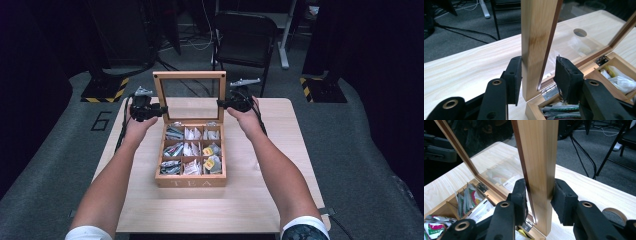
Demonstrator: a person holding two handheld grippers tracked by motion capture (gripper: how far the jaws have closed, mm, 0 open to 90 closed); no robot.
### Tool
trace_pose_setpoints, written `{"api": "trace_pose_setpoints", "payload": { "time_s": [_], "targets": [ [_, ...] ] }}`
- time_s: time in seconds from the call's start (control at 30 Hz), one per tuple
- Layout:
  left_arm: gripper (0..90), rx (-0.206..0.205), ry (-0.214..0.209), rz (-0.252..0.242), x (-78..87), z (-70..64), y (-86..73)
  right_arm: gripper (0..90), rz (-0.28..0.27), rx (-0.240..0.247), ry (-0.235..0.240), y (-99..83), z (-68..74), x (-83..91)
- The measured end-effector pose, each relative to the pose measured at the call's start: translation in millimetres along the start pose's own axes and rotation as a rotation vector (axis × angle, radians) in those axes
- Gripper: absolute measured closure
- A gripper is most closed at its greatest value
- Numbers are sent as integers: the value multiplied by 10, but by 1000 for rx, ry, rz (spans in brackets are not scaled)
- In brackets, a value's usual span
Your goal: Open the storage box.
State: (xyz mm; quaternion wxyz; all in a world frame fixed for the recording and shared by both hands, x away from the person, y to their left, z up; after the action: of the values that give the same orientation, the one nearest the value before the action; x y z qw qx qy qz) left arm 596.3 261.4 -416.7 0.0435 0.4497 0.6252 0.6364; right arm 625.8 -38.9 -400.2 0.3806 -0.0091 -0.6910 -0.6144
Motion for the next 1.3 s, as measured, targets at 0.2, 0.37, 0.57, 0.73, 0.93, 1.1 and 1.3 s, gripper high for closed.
{"api": "trace_pose_setpoints", "payload": {
  "time_s": [0.2,0.37,0.57,0.73,0.93,1.1,1.3],
  "targets": [
    [580,-5,-12,-14,33,-10,12,647,9,-2,-12,26,-20,-43],
    [579,2,-14,-14,19,-25,15,649,17,-13,-36,39,-19,-70],
    [579,-1,-21,-9,2,-35,9,647,22,-44,-39,44,-41,-110],
    [578,-8,-29,0,9,-46,1,642,31,-44,-40,36,-66,-137],
    [578,-1,-22,-2,30,-40,-5,631,81,-52,-39,-28,-103,-156],
    [578,5,-23,5,28,-36,-14,628,83,-29,-35,-28,-93,-128],
    [574,12,-22,3,47,-34,-14,603,80,-16,-40,-17,-73,-73]
  ]
}}
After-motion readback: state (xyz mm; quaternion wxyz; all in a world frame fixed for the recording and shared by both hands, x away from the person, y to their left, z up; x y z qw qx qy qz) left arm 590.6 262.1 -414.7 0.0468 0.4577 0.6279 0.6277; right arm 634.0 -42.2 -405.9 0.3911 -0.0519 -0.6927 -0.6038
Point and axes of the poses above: each handheld gripper's, and its own axes: x roughly backward along the jaws, y roughly out of its top, z roughly to its left, the point moved 5 cm from there along -x, roughly forward along the jaws, and after that the axes turned 11 degrees about -y, right-handed, at the moved point
